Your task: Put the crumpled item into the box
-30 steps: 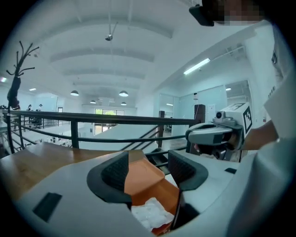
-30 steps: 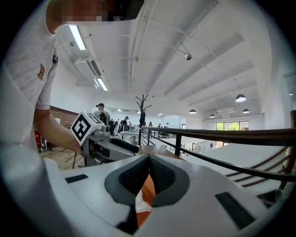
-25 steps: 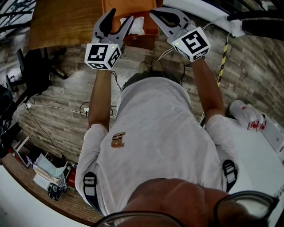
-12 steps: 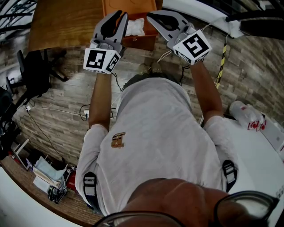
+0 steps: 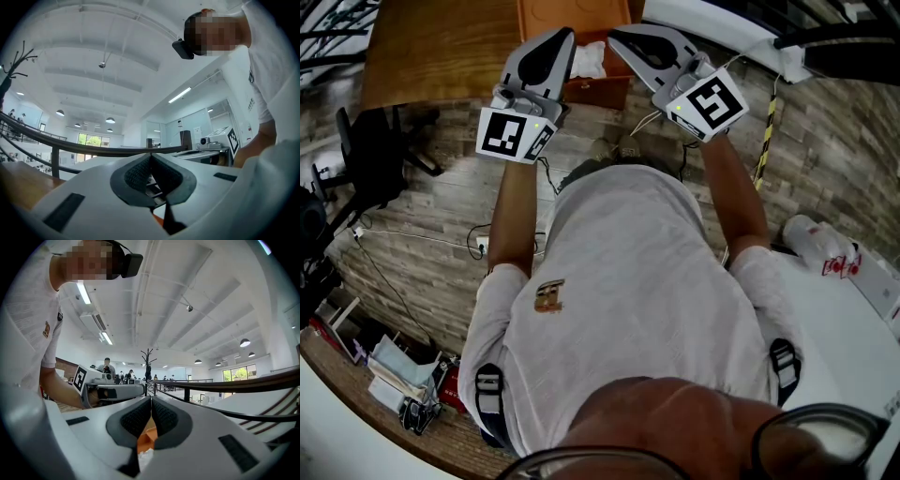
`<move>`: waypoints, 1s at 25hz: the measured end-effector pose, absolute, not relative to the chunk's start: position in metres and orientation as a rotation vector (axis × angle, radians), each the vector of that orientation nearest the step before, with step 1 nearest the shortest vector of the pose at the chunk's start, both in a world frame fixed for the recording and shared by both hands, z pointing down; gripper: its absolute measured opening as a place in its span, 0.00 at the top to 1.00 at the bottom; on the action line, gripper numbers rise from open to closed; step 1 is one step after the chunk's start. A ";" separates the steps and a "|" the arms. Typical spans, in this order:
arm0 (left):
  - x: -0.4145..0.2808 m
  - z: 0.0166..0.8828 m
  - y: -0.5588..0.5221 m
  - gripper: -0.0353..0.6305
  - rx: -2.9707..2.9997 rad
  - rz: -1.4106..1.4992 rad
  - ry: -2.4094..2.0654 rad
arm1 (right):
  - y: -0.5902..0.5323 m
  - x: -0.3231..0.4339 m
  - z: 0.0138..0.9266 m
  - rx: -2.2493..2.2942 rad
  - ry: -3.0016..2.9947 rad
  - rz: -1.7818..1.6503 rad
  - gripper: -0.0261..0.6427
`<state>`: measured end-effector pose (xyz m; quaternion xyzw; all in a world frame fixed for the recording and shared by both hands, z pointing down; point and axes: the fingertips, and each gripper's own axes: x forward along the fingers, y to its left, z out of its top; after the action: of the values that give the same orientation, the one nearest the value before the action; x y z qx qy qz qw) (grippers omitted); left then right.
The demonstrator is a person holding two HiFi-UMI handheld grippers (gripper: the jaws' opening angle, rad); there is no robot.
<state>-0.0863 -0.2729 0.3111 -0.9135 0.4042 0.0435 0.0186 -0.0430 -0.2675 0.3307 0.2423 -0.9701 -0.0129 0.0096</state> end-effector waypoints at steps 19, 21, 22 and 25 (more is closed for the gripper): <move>-0.084 0.301 -0.257 0.92 -2.852 0.168 1.194 | -0.254 -0.055 0.310 0.751 -3.105 -0.068 0.91; -0.087 0.300 -0.255 0.92 -2.852 0.169 1.190 | -0.251 -0.057 0.313 0.748 -3.084 -0.064 0.91; -0.087 0.300 -0.254 0.92 -2.852 0.168 1.188 | -0.249 -0.058 0.314 0.747 -3.078 -0.064 0.92; -0.087 0.300 -0.253 0.92 -2.856 0.168 1.182 | -0.247 -0.059 0.314 0.745 -3.076 -0.071 0.91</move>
<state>-0.0868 -0.2528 0.2997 -0.9224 0.3818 0.0543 0.0228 -0.0586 -0.2472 0.3142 0.2352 -0.9716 -0.0224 -0.0122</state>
